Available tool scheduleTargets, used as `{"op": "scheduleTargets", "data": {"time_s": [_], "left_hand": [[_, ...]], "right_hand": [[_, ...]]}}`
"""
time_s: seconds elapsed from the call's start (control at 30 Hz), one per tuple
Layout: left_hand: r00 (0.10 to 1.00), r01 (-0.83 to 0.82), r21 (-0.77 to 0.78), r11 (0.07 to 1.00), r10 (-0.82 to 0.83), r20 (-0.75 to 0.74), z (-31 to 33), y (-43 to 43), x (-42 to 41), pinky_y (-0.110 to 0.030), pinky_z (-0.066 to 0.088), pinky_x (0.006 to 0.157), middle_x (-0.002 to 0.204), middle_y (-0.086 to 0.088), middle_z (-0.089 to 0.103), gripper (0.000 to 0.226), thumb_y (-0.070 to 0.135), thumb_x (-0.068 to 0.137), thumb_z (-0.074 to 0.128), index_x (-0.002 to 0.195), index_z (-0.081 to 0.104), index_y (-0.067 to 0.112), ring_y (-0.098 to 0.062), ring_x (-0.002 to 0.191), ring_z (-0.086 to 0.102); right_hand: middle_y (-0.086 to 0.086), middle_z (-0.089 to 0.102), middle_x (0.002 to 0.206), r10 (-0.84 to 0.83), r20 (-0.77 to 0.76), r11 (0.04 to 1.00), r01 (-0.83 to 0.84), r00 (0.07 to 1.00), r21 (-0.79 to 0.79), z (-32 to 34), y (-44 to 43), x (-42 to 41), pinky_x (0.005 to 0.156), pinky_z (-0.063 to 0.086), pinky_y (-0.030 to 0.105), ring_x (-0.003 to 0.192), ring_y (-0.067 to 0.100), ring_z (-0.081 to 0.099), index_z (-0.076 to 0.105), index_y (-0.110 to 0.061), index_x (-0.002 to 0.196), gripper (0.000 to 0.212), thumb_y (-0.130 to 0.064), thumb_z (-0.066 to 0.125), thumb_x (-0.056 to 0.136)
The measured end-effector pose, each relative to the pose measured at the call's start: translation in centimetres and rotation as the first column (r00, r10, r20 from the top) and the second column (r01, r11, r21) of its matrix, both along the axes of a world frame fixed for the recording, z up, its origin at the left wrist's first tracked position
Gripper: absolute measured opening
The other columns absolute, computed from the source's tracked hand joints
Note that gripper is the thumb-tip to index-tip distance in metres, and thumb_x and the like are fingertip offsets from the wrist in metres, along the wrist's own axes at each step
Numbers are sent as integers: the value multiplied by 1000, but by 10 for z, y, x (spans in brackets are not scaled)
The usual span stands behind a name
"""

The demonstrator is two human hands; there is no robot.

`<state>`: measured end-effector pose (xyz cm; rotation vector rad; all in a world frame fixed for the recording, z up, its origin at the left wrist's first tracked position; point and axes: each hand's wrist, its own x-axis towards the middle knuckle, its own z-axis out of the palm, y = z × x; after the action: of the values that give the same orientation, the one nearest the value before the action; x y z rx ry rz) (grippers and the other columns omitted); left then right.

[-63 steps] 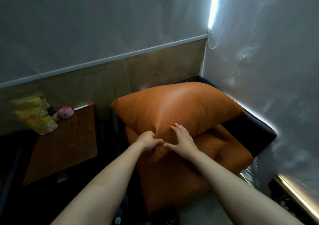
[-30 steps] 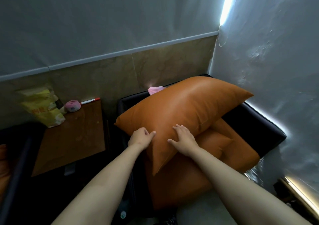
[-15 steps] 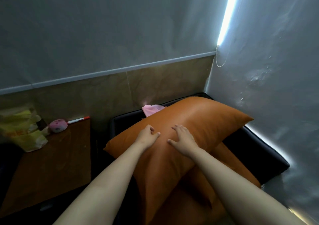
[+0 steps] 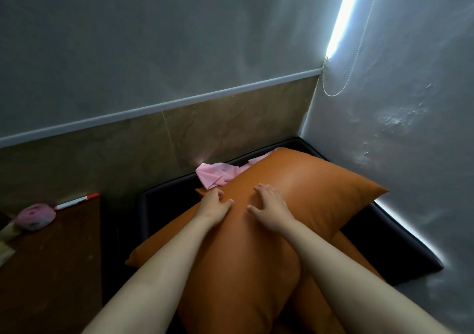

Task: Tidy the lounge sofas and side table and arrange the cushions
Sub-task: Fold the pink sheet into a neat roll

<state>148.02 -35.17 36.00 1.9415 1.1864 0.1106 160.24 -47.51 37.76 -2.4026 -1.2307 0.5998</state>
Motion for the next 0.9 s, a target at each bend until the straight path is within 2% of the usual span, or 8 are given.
{"op": "scheduleTargets", "data": {"time_s": [0.37, 0.6, 0.73, 0.8, 0.9], "left_hand": [[998, -48, -59, 997, 46, -46, -18, 34, 61, -32, 43, 96, 127, -10, 58, 43, 36, 91, 61, 124, 54, 10, -27, 114, 56], [997, -70, -119, 990, 67, -30, -35, 56, 115, -34, 44, 96, 124, -9, 62, 40, 36, 91, 62, 121, 57, 11, -24, 111, 57], [994, -101, -145, 984, 92, -64, -49, 71, 145, -30, 41, 85, 120, -10, 60, 33, 38, 95, 55, 115, 55, 12, -25, 107, 56], [990, -126, -143, 982, 117, -73, -57, 80, 157, -31, 43, 87, 121, -10, 60, 32, 38, 96, 52, 117, 52, 14, -25, 107, 55], [984, -171, -129, 977, 162, -75, -68, 90, 171, -30, 41, 89, 128, -12, 55, 39, 34, 99, 48, 131, 43, 13, -26, 113, 54]], "right_hand": [[1, 27, 157, 81, -10, 997, -81, 997, -10, -20, 54, 71, 119, 13, 34, 147, 19, 15, 34, -19, 147, 64, -40, 58, 92], [3, 37, 151, 108, -31, 994, -108, 994, 8, -31, 95, 133, 116, 21, 33, 143, 19, 26, 40, -17, 143, 58, -36, 60, 92], [0, 41, 148, 92, -43, 996, -92, 995, 6, -41, 113, 172, 113, 26, 32, 139, 18, 32, 42, -18, 142, 56, -33, 61, 91], [1, 44, 146, 86, -63, 996, -86, 994, 0, -48, 123, 186, 111, 28, 32, 137, 18, 35, 42, -18, 141, 55, -32, 62, 91], [2, 46, 145, 96, -96, 995, -95, 991, 9, -60, 142, 197, 112, 30, 32, 136, 19, 38, 44, -17, 141, 54, -29, 61, 91]]}}
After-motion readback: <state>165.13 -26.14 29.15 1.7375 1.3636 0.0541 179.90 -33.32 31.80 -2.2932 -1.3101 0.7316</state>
